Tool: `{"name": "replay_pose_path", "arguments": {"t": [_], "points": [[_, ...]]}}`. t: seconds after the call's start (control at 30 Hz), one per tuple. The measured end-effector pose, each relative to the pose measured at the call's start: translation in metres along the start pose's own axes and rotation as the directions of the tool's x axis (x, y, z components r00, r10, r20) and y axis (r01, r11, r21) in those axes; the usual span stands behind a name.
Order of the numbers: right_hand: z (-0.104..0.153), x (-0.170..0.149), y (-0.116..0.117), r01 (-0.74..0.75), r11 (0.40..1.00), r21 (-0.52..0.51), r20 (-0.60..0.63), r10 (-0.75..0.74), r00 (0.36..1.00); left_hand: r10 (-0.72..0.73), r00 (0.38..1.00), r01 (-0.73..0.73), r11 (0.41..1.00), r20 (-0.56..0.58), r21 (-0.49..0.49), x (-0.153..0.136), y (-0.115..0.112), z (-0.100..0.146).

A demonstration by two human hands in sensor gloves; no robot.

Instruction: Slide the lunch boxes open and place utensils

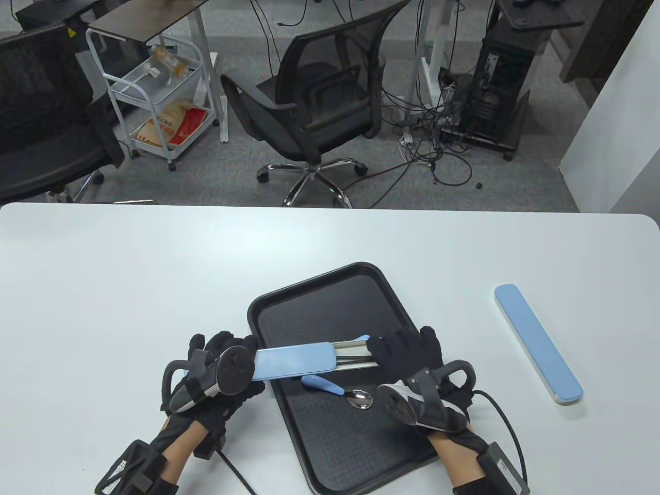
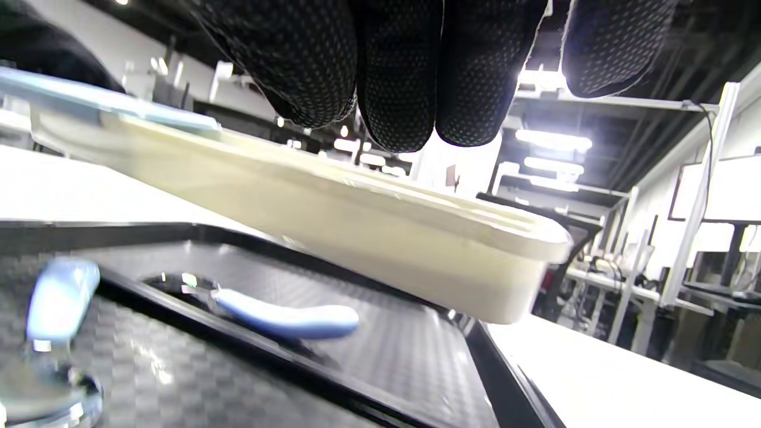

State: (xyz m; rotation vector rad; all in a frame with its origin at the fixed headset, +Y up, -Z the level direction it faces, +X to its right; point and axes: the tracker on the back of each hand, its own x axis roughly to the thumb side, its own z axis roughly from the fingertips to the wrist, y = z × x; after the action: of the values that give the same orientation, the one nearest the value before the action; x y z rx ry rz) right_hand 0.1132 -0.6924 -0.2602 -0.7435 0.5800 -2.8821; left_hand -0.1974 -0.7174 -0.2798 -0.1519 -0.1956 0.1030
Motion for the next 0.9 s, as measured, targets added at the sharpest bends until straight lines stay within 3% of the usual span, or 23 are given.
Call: {"name": "replay_pose_path", "arguments": {"t": [0.13, 0.57, 0.9], "points": [[-0.001, 0.008, -0.003, 0.05, 0.999, -0.007, 0.018, -0.05, 0.999, 0.031, 0.998, -0.031, 1.0, -0.059, 0.0, -0.008, 0.0, -0.002], [-0.016, 0.051, 0.041, 0.109, 0.937, 0.332, -0.005, -0.114, 0.993, 0.142, 0.969, -0.136, 0.99, -0.202, 0.042, -0.032, 0.004, -0.003], [-0.024, 0.078, 0.063, 0.037, 0.897, 0.441, 0.011, -0.046, 0.999, 0.232, 0.944, -0.217, 0.972, -0.234, 0.092, -0.045, 0.009, -0.001]]}}
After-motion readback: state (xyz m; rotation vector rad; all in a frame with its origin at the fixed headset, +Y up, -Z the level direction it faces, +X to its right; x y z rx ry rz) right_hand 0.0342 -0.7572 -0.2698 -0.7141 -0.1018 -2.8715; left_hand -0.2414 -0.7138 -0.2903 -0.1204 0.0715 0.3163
